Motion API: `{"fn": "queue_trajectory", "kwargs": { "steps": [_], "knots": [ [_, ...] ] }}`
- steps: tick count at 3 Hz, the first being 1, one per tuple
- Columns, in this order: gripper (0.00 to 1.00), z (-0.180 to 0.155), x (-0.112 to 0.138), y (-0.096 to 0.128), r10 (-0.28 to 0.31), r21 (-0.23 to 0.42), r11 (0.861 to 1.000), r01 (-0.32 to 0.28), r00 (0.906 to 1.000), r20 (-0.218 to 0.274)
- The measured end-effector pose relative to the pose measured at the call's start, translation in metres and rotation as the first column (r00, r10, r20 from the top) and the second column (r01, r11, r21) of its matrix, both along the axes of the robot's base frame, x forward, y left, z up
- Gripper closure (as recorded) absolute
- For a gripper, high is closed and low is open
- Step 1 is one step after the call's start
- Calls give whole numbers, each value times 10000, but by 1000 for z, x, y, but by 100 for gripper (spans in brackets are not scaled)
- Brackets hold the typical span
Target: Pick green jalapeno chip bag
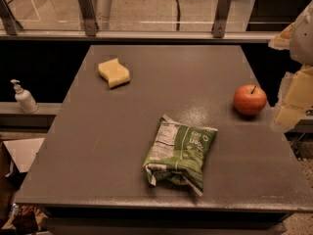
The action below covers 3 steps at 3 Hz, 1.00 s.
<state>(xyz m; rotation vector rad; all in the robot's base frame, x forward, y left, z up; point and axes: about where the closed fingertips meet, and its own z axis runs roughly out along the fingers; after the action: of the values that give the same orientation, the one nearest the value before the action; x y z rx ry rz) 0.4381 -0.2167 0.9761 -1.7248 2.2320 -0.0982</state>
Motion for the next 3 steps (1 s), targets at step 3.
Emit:
{"fn": "queue_trajectory", "kwargs": {
  "steps": [3],
  "knots": [
    [0, -23, -26, 18, 316, 708, 9970, -304, 9994, -159]
  ]
}}
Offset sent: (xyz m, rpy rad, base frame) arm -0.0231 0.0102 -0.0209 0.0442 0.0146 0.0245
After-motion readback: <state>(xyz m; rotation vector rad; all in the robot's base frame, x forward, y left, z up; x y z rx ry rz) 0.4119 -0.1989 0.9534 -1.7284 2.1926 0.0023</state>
